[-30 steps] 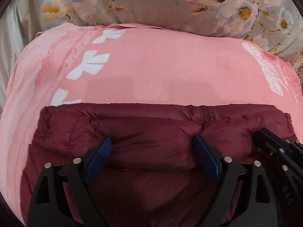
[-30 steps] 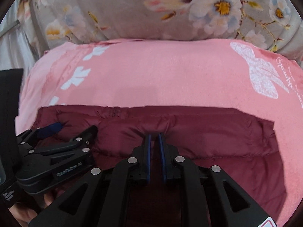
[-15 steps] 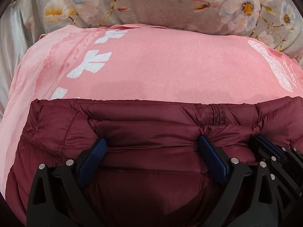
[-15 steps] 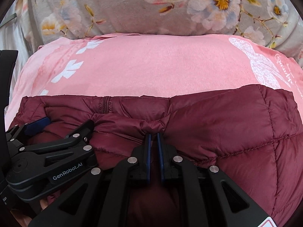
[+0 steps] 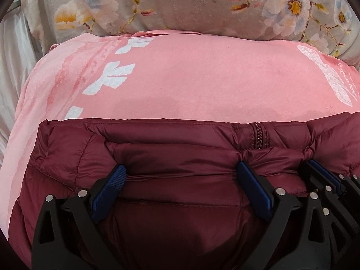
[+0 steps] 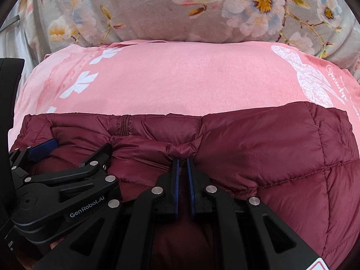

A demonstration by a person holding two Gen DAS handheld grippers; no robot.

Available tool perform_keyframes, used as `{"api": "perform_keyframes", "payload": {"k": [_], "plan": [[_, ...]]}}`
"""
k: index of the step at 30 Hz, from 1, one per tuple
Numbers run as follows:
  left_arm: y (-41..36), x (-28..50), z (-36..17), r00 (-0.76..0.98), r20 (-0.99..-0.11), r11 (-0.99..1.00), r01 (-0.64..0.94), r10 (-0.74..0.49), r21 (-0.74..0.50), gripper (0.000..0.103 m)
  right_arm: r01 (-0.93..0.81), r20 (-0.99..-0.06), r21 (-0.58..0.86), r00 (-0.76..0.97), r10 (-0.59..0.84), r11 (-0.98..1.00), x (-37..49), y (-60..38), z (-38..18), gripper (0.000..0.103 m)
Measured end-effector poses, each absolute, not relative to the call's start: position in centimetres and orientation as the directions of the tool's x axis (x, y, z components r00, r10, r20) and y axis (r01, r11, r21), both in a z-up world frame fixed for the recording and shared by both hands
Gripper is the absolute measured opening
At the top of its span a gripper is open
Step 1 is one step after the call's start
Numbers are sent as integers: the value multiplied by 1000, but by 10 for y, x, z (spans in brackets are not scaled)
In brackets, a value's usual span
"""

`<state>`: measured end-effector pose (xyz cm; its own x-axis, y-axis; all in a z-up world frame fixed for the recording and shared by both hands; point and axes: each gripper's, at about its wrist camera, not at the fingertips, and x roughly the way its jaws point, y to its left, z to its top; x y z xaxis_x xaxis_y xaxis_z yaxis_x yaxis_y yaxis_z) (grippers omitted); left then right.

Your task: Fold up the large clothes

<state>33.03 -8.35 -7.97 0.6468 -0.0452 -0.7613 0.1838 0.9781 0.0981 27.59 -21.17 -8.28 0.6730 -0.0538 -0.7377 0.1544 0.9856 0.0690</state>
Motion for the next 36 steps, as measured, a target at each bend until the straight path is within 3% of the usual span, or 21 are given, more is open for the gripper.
{"api": "perform_keyframes", "payload": {"k": [10, 13, 15, 16, 21, 28, 32, 36], "plan": [[-83, 330, -78, 641, -767, 980, 170, -33, 100, 98, 149, -735, 108, 677, -22, 983, 276, -217, -82, 10], [-64, 318, -66, 614, -785, 986, 163, -83, 22, 97, 150, -743, 185, 668, 38, 971, 262, -223, -71, 12], [-42, 297, -48, 613, -775, 985, 155, -153, -72, 97, 148, -728, 247, 681, 82, 958, 243, -224, -59, 27], [-25, 284, -39, 617, -765, 982, 149, -186, -118, 97, 135, -722, 265, 684, 104, 955, 229, -221, -51, 28], [51, 236, -21, 621, -765, 980, 25, -169, -196, 97, 74, -725, 278, 670, 159, 958, 185, -193, -38, 28], [151, 186, -36, 598, -798, 937, -227, -82, -266, 97, 18, -756, 232, 632, 169, 972, 150, -142, -56, 28], [169, 181, -65, 533, -831, 905, -258, -158, -338, 97, 28, -763, 192, 634, 131, 981, 146, -133, -71, 29], [163, 185, -73, 549, -809, 885, -246, -208, -395, 98, 30, -754, 205, 642, 138, 978, 145, -135, -77, 29]]}}
